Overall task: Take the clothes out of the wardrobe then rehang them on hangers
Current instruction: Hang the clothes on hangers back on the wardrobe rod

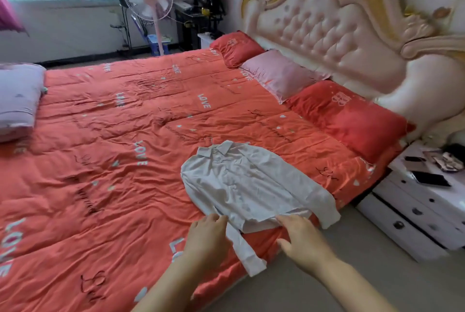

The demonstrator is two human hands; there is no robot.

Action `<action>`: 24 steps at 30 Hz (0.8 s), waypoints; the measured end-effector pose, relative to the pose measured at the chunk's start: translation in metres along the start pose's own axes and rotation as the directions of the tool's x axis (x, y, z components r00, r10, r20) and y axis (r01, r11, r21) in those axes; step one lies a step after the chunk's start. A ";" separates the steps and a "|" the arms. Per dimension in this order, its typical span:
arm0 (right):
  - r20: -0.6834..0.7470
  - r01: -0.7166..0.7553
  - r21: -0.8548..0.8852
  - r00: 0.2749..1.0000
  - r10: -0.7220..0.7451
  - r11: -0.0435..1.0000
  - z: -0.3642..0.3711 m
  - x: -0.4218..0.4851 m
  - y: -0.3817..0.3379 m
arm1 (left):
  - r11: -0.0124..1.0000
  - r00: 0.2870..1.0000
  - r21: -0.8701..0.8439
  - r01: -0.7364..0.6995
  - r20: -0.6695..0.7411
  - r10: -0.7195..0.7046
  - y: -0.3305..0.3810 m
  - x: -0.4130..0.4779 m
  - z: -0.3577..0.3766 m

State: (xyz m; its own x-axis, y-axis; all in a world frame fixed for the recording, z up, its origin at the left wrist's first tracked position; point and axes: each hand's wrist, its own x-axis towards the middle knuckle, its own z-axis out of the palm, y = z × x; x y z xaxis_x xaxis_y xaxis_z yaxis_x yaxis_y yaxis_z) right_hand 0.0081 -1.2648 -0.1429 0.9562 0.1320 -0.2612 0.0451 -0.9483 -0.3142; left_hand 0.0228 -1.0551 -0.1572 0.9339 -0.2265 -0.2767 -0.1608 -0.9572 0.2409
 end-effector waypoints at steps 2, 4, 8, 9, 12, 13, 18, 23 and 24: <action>0.024 0.000 -0.014 1.000 0.000 1.000 -0.008 0.037 0.000 | 1.000 1.000 -0.016 0.014 0.001 -0.014 -0.010 0.029 -0.008; 0.055 0.010 -0.014 0.998 -0.010 1.000 -0.015 0.072 -0.001 | 0.999 0.999 -0.033 0.041 0.006 -0.041 -0.021 0.056 -0.015; 0.126 0.049 -0.029 0.991 -0.045 0.998 -0.023 0.133 -0.004 | 0.994 0.995 -0.049 0.098 0.025 -0.097 -0.039 0.100 -0.024; 0.136 0.068 -0.035 0.989 -0.062 0.997 -0.025 0.150 -0.005 | 0.992 0.993 -0.048 0.115 0.034 -0.114 -0.043 0.112 -0.026; 0.145 0.127 -0.018 0.982 -0.123 0.992 -0.030 0.202 -0.005 | 0.983 0.984 -0.063 0.171 0.050 -0.168 -0.053 0.146 -0.029; 0.149 0.153 -0.012 0.977 -0.149 0.988 -0.032 0.222 -0.006 | 0.978 0.980 -0.072 0.194 0.057 -0.190 -0.057 0.158 -0.030; 0.264 0.265 0.015 0.929 -0.259 0.964 -0.033 0.338 -0.008 | 0.934 0.940 -0.113 0.338 0.087 -0.330 -0.074 0.236 -0.034; 0.404 0.330 -0.008 0.865 -0.299 0.944 -0.006 0.457 0.005 | 0.867 0.880 -0.161 0.471 0.161 -0.448 -0.089 0.322 -0.016; 0.423 0.341 -0.008 0.853 -0.305 0.940 0.001 0.480 0.005 | 0.856 0.870 -0.170 0.488 0.175 -0.461 -0.094 0.339 -0.009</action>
State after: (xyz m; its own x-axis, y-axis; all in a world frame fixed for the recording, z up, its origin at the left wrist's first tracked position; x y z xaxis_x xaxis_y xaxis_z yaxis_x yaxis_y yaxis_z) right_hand 0.4669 -1.2058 -0.2710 0.6800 0.5242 -0.5127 0.3704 -0.8490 -0.3768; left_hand 0.3574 -1.0403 -0.2654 0.8307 0.2122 -0.5146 0.3722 -0.8993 0.2299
